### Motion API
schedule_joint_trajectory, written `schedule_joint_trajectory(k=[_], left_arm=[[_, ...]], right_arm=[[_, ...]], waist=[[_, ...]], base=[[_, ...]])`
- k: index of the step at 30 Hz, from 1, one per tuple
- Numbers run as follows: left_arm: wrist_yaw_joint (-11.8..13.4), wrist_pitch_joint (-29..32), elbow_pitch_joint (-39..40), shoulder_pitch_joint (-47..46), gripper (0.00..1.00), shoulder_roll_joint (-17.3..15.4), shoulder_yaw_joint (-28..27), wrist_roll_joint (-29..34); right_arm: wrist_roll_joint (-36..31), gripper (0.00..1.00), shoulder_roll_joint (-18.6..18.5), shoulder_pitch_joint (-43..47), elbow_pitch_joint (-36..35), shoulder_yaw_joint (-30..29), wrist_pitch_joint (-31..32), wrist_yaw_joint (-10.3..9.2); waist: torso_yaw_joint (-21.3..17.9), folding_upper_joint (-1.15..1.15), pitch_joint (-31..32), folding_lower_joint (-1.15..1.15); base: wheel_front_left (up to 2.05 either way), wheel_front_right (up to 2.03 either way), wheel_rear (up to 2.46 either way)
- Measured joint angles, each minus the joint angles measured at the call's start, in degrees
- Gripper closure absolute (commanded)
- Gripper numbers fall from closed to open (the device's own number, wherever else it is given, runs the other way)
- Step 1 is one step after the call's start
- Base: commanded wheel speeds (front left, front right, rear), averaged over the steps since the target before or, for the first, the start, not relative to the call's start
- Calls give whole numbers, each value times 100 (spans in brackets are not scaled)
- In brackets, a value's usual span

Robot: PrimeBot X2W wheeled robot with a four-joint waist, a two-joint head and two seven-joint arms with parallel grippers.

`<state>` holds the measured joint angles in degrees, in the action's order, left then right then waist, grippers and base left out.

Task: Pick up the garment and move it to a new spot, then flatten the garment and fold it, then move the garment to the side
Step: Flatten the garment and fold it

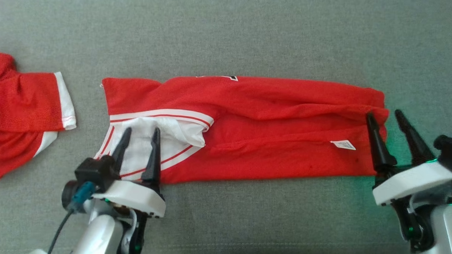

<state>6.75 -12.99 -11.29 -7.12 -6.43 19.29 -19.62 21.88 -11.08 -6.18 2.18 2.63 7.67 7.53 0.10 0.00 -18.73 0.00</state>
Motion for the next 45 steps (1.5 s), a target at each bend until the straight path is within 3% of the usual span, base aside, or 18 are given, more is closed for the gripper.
schedule_joint_trajectory(k=[7, 15, 22, 34, 40, 45], left_arm=[[116, -108, 444, -1, 0, -115, -320, 94], [203, -122, 782, 105, 0, -347, -519, 199], [339, 76, 892, 700, 0, -455, -513, 231], [386, 188, 928, 760, 0, -479, -483, 223], [392, 231, 957, 723, 0, -478, -412, 223], [346, 224, 931, 445, 0, -472, -311, 224]], right_arm=[[-590, 0, 277, 113, -647, -189, -367, 0], [-988, 0, 349, 331, -821, -208, -491, 0], [-1031, 0, 461, 658, -789, -57, -480, 0], [-1070, 0, 472, 682, -786, -59, -446, 0], [-920, 0, 446, 500, -393, -93, -431, 0], [-731, 0, 233, -405, 522, -132, -363, 0]], waist=[[-22, 0, 326, 0], [-50, 0, 762, 0], [-119, 0, 1028, 0], [-141, 0, 1086, 0], [-105, 0, 950, 0], [-61, 0, 763, 0]], base=[[0, 0, 0], [0, 0, 0], [0, 0, 0], [0, 0, 0], [0, 0, 0], [0, 0, 0]])
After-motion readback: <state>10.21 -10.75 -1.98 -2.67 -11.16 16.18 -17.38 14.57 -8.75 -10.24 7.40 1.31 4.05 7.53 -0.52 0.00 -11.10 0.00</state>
